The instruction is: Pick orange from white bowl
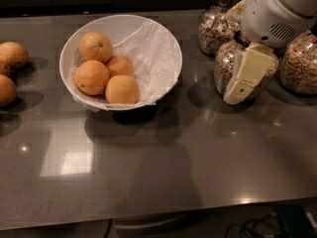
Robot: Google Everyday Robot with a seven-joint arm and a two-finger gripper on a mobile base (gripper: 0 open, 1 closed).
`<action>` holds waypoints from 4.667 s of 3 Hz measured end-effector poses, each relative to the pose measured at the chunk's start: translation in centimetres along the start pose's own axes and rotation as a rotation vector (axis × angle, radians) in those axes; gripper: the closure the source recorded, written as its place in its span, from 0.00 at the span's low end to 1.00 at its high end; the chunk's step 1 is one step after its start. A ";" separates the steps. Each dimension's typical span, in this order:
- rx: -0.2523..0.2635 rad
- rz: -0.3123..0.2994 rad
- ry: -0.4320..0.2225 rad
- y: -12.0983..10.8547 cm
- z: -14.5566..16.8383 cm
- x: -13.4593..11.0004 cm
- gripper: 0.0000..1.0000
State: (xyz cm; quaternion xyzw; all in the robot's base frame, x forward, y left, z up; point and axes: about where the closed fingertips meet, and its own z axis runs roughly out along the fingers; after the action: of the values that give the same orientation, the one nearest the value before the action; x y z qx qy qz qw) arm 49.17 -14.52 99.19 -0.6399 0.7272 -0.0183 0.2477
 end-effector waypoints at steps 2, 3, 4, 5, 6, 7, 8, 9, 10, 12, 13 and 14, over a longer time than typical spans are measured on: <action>-0.007 0.004 -0.017 0.2 0.2 0.0 0.00; -0.004 -0.001 -0.118 -0.5 2.7 -3.2 0.00; 0.016 -0.039 -0.253 -2.9 4.0 -8.4 0.00; 0.011 -0.051 -0.367 -4.7 4.9 -12.4 0.00; 0.011 -0.051 -0.368 -4.7 4.9 -12.4 0.00; 0.010 -0.040 -0.429 -4.6 5.8 -14.6 0.00; -0.048 -0.034 -0.519 -3.6 7.1 -18.2 0.00; -0.048 -0.034 -0.519 -3.6 7.1 -18.2 0.00; -0.034 0.001 -0.531 -2.3 7.3 -17.5 0.00; -0.042 0.040 -0.474 -1.3 9.5 -16.1 0.00; -0.048 0.077 -0.403 -0.1 11.6 -14.4 0.00; -0.036 0.076 -0.348 0.3 12.4 -13.6 0.04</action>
Offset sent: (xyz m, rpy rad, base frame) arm -0.0027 0.0001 -0.0095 0.0411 0.0203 0.0050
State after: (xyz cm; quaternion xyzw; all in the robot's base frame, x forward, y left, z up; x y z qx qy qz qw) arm 54.49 1.88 92.76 -0.6099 0.6973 0.1151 0.3585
